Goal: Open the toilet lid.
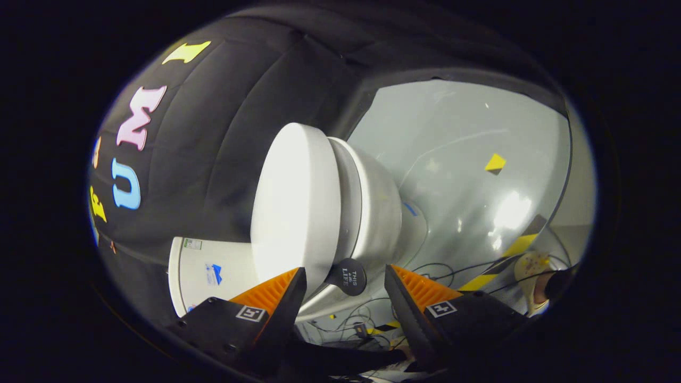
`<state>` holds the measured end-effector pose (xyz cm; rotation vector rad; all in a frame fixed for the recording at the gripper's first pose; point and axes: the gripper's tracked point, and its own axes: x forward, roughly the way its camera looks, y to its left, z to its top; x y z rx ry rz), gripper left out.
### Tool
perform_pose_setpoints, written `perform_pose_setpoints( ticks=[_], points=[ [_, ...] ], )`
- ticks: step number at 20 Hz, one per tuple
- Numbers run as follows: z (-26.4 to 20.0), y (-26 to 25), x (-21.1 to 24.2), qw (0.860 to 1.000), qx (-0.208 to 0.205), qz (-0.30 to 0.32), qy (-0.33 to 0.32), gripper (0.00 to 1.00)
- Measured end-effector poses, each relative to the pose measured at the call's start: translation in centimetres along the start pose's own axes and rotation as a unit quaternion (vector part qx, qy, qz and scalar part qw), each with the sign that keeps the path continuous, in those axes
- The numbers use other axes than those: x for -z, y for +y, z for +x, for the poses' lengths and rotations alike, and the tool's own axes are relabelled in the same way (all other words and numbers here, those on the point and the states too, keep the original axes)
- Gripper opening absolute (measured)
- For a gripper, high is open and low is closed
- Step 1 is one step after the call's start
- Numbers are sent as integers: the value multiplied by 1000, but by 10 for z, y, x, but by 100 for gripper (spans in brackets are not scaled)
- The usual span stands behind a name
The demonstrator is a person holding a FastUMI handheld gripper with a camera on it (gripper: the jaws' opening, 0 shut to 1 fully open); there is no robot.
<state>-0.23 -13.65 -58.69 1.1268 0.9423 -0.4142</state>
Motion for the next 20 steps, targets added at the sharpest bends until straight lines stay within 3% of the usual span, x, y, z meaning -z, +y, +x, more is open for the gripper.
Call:
perform_pose_setpoints(
  ticks=[4,7,8,10,12,13,17,19,20],
  points=[
    [17,-8,11,999,-24,40,11,93],
    [23,-1,10,998,-43,49,7,56],
    [25,6,10,997,-57,48,5,55],
    [25,6,9,998,-58,40,3,31],
    [20,11,3,996,-67,49,-12,31],
    [25,11,5,996,-71,50,-1,17],
    [23,14,4,996,-79,35,-12,17],
    [19,15,5,997,-73,16,-7,5],
    [19,15,6,998,-69,10,-4,5]
  ],
)
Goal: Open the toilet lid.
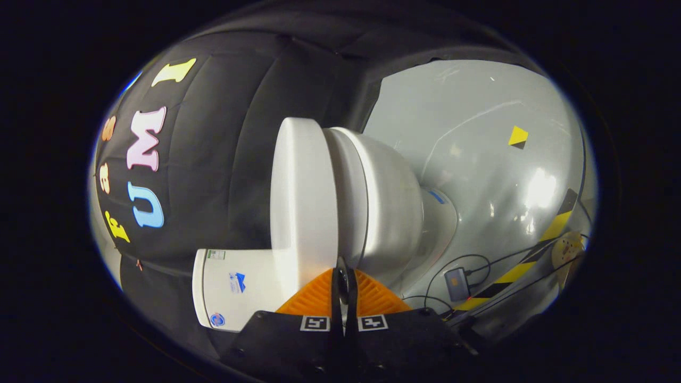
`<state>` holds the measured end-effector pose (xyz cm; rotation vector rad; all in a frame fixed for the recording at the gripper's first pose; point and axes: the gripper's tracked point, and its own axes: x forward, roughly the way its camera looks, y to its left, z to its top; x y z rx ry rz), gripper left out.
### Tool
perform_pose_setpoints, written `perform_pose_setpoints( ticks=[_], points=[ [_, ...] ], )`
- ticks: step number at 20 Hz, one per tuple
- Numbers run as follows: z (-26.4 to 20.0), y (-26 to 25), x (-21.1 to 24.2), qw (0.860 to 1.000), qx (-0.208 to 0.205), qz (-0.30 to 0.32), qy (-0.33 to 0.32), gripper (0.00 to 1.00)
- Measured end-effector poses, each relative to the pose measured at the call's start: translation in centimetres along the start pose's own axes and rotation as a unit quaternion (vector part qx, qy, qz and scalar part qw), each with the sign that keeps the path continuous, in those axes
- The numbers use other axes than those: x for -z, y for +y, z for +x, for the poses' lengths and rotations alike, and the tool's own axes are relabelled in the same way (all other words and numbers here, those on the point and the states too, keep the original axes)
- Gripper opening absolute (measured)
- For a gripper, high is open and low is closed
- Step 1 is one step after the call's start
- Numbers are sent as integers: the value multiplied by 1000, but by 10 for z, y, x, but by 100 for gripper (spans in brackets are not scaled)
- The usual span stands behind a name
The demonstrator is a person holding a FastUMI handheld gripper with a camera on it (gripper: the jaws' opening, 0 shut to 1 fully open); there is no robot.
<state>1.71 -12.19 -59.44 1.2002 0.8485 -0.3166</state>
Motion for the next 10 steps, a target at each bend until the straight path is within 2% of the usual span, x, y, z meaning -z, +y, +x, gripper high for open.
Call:
perform_pose_setpoints(
  ticks=[3,10],
  points=[
    [1,3,1,1000,15,-17,1,5],
    [-24,50,1,987,51,-152,-26,5]
  ],
)
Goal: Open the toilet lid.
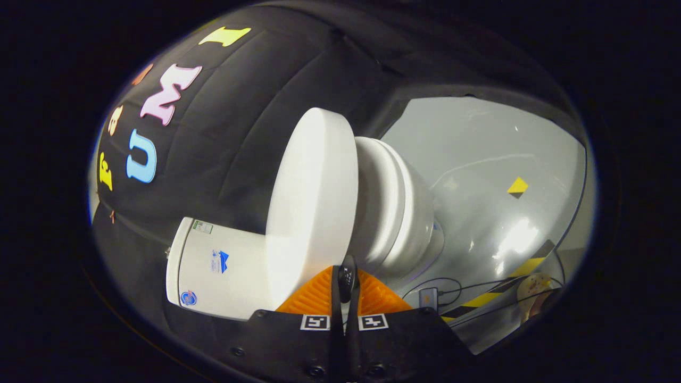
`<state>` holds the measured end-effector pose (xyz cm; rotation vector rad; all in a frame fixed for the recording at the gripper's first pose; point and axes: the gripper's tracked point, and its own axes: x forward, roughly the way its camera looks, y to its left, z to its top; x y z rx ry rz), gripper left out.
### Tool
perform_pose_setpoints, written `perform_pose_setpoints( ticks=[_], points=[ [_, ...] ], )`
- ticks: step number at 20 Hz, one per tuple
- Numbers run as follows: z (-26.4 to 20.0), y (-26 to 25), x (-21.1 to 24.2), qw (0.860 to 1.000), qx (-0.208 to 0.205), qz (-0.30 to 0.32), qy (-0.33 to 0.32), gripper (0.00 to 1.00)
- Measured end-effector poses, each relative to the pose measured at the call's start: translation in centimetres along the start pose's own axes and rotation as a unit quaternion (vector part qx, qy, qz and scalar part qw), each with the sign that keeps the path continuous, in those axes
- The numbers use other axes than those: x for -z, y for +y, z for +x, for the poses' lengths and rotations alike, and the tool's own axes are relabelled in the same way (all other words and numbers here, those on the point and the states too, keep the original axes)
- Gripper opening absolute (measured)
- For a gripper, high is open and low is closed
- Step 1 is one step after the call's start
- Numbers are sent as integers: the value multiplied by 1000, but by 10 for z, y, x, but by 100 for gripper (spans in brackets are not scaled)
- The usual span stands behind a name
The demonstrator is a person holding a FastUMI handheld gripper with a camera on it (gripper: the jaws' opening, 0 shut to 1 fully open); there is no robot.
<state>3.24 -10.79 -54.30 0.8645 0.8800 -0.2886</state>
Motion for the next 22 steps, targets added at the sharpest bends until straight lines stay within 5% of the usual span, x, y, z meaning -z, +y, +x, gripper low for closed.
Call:
perform_pose_setpoints(
  ticks=[8,22],
  points=[
    [-50,101,-5,986,13,-158,-58,4],
    [-77,221,39,939,26,-330,-93,5]
  ],
)
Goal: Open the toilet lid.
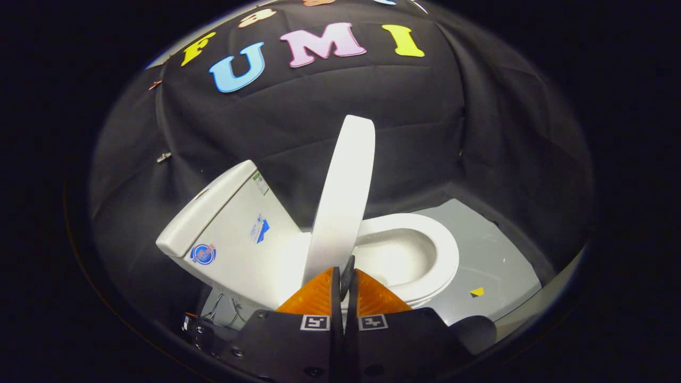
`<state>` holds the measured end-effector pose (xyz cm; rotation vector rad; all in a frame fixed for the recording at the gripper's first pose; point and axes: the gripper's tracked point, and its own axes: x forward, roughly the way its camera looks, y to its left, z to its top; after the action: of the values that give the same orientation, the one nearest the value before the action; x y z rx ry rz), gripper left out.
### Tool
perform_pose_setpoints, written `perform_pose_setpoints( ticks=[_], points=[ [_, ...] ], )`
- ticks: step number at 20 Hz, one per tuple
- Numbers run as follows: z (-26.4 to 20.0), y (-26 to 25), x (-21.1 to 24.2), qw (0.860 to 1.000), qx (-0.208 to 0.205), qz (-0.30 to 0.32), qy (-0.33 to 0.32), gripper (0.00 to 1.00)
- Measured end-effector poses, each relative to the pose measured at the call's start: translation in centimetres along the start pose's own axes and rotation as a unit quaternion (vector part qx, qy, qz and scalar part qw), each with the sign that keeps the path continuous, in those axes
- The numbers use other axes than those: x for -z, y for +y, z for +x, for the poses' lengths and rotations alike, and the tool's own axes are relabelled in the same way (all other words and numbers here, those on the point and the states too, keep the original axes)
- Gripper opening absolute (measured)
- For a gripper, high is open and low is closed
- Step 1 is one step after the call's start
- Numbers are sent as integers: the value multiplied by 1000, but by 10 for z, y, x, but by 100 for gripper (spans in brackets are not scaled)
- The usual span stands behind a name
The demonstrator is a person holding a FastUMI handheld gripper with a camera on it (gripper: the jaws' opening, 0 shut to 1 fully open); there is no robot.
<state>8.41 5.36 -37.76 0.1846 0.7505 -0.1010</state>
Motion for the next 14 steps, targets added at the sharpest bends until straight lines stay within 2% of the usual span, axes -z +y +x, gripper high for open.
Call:
perform_pose_setpoints(
  ticks=[5,14],
  points=[
    [-2,46,-4,998,-13,-57,-11,5],
    [-7,106,-3,992,-31,-117,-20,5]
  ],
)
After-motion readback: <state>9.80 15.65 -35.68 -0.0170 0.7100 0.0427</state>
